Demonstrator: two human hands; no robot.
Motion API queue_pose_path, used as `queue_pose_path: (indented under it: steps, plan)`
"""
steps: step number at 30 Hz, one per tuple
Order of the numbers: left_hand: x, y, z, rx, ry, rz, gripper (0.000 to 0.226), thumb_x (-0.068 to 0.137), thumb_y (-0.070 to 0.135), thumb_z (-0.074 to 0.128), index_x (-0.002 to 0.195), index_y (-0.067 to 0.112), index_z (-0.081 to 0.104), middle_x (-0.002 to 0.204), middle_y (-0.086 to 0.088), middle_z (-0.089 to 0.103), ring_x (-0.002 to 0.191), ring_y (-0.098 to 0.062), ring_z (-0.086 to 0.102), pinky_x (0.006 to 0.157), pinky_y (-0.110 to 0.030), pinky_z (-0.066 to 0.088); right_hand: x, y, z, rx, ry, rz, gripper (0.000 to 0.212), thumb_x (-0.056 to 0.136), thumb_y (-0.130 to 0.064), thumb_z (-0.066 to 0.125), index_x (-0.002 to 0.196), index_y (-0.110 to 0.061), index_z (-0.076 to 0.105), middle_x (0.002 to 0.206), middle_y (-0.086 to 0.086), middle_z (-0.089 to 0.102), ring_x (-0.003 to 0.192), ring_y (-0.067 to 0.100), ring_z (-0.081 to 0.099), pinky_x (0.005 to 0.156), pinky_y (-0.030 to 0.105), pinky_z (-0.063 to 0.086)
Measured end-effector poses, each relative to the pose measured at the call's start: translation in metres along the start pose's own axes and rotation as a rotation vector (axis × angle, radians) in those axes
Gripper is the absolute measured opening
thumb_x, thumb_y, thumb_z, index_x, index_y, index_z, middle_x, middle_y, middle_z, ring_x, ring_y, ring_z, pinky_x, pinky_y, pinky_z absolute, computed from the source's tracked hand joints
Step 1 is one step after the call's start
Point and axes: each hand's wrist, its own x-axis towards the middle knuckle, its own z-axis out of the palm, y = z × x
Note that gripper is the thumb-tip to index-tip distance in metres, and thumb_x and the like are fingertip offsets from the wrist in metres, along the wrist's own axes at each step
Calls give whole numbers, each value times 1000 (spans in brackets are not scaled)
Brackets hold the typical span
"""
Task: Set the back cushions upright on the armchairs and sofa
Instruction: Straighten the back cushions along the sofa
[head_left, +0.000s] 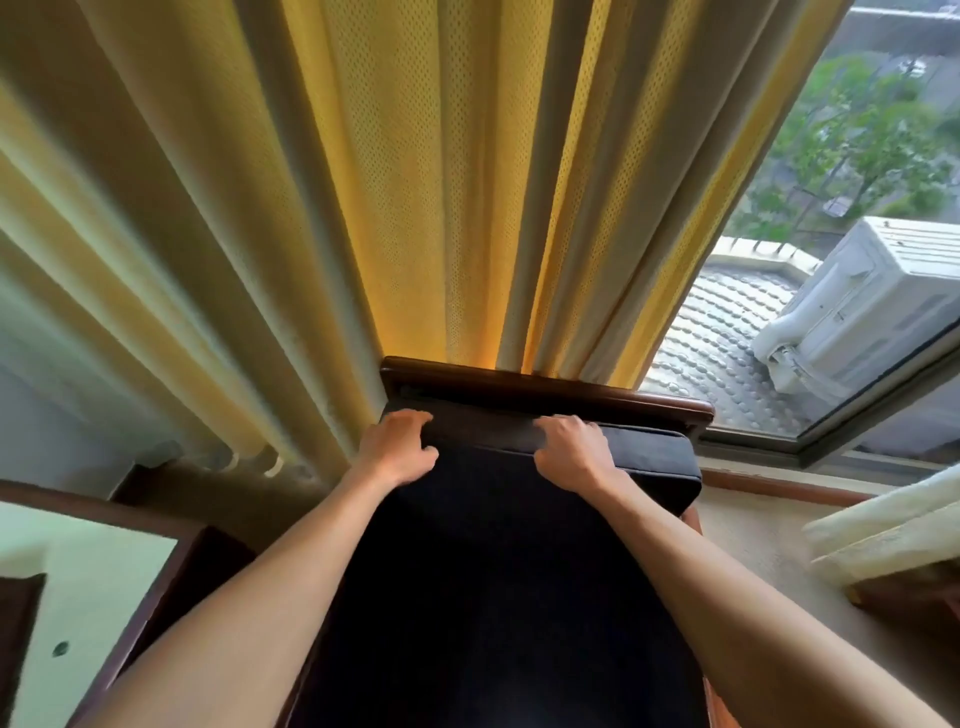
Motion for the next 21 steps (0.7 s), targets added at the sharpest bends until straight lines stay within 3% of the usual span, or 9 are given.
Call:
queue_pose_path:
  steps: [2, 5, 8, 11, 16, 21]
  plan:
    - [-27, -11, -34, -68, 67, -8, 39, 89, 29, 57, 127, 17, 61, 127, -5, 63, 118, -26, 59, 93, -36, 50, -10, -48, -22, 45, 38, -50, 53, 84, -31, 62, 136, -20, 54, 129, 5, 63, 118, 28, 57, 97, 42, 45]
    - [-89, -46, -85, -120, 172, -56, 26, 89, 30, 56, 107, 16, 69, 108, -4, 69, 102, -26, 64, 75, -29, 46, -36, -130, -48, 85, 75, -166, 46, 85, -34, 65, 128, -20, 59, 121, 4, 66, 110, 28, 61, 87, 41, 52]
    - [-170, -101, -133, -162, 288, -137, 34, 79, 44, 55, 102, 24, 69, 105, 2, 71, 99, -24, 66, 84, -34, 53, -76, -220, -63, 81, 100, -293, 41, 86, -33, 65, 125, -21, 61, 120, 4, 66, 107, 28, 62, 86, 41, 54]
    - [-267, -164, -177, -150, 397, -197, 26, 82, 38, 65, 103, 23, 69, 106, 3, 71, 102, -22, 65, 91, -36, 51, -131, -315, -68, 99, 131, -440, 36, 87, -28, 63, 122, -20, 64, 118, 3, 67, 104, 25, 64, 82, 34, 52]
    - [-461, -264, -232, -138, 602, -377, 27, 83, 34, 67, 108, 26, 68, 110, 4, 70, 105, -21, 64, 92, -37, 50, -254, -487, -53, 84, 136, -716, 33, 83, -30, 63, 115, -26, 68, 116, 2, 68, 106, 28, 64, 83, 33, 50]
    - [-657, -351, -241, -103, 731, -648, 26, 84, 33, 67, 108, 23, 68, 113, 5, 70, 107, -22, 63, 89, -34, 48, -384, -643, -17, 101, 67, -988, 29, 83, -30, 64, 111, -28, 69, 111, -2, 69, 106, 27, 64, 83, 32, 47]
